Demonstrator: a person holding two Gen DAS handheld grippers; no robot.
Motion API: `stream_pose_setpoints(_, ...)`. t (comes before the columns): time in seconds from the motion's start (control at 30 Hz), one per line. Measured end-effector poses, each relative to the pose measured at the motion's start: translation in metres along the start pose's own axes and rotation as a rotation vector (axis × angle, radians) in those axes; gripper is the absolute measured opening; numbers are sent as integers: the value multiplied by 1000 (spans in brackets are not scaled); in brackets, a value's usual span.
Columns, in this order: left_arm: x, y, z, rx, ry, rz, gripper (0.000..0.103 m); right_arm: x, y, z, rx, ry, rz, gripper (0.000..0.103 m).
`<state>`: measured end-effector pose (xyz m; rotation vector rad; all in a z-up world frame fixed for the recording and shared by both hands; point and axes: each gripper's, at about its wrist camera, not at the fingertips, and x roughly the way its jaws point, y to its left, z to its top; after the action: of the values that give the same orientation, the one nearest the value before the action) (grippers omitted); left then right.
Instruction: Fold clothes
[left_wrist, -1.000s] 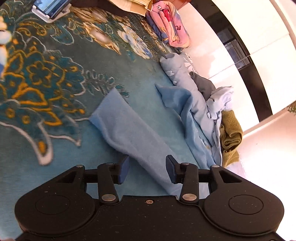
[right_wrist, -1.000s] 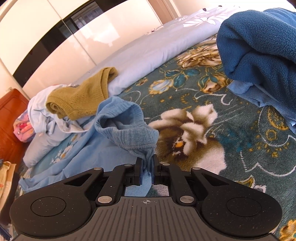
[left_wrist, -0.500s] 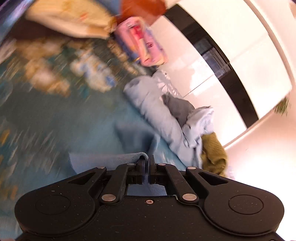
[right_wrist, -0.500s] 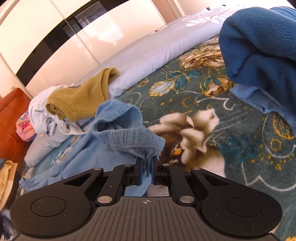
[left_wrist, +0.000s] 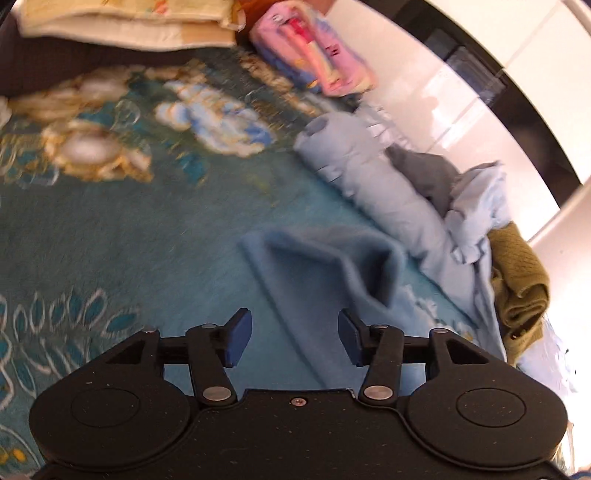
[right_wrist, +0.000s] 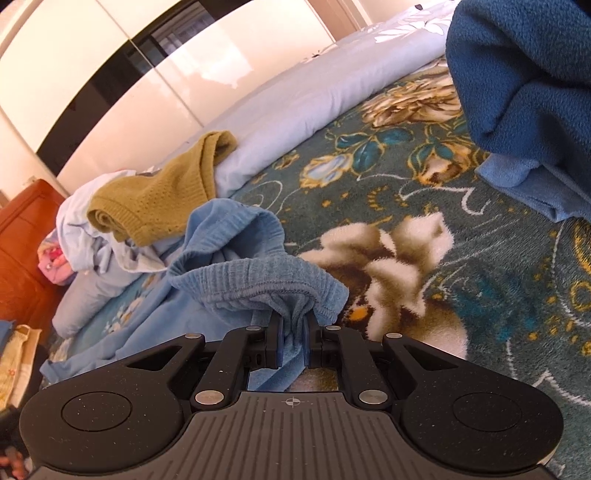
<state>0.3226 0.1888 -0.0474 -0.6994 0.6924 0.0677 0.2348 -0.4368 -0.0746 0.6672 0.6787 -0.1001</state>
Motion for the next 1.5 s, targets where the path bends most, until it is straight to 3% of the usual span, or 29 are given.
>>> stream_pose_setpoints(0.07, 12, 0, 1, -4, -12, -7, 48, 3, 2, -1, 5, 4, -1, 8)
stream_pose_setpoints(0.2, 33, -11, -2, 53, -71, 64, 47, 3, 3, -2, 21, -1, -2, 10)
stream_pose_setpoints(0.23, 34, -14, -3, 64, -80, 72, 41, 3, 2, -2, 31, -1, -1, 10)
stream_pose_setpoints(0.27, 36, -17, -4, 74, -89, 79, 7, 3, 1, -2, 39, -2, -1, 10)
stream_pose_setpoints(0.3, 32, -16, -3, 58, -87, 68, 1, 3, 1, -2, 44, -3, -2, 10)
stream_pose_setpoints(0.5, -1, -1, 2, -52, -85, -6, 0, -10, 16, -5, -3, -33, -81, 5)
stream_pose_setpoints(0.7, -73, 18, 12, -80, -159, -71, 0, -49, 29, -6, -16, -80, -58, 4)
stream_pose_setpoints(1.1, -180, 74, -39, -107, -205, -92, 0, -118, 30, -41, -61, -92, -42, 4)
stream_pose_setpoints(1.23, -188, 94, -62, -98, -167, -71, 0, -128, 12, -48, 37, -89, -57, 4)
stream_pose_setpoints(1.37, -183, 100, -82, -65, -114, -20, 0, -131, 6, -56, -1, -112, -86, 4)
stream_pose_setpoints(1.5, -179, 104, -93, -60, -86, 4, 0, -119, -10, -60, 46, -79, -117, 4)
